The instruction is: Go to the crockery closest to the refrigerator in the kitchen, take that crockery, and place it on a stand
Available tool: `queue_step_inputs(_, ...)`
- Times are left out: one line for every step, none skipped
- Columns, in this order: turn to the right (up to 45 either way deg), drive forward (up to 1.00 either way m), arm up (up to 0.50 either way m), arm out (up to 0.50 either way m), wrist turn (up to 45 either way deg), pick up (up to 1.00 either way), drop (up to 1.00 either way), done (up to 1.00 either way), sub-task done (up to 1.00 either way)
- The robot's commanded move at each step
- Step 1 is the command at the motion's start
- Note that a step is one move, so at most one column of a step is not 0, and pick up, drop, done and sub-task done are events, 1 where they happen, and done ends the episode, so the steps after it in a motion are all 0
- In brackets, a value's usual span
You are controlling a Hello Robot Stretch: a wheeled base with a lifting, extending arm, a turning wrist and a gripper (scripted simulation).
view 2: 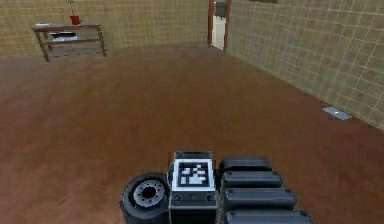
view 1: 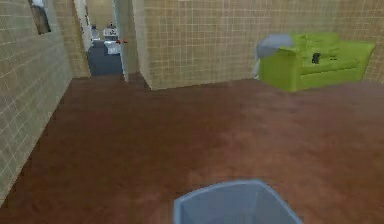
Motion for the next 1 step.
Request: queue_step_inputs(-45.0,0.0,0.0,0.0,0.0,0.0,0.0,0.0,0.0)
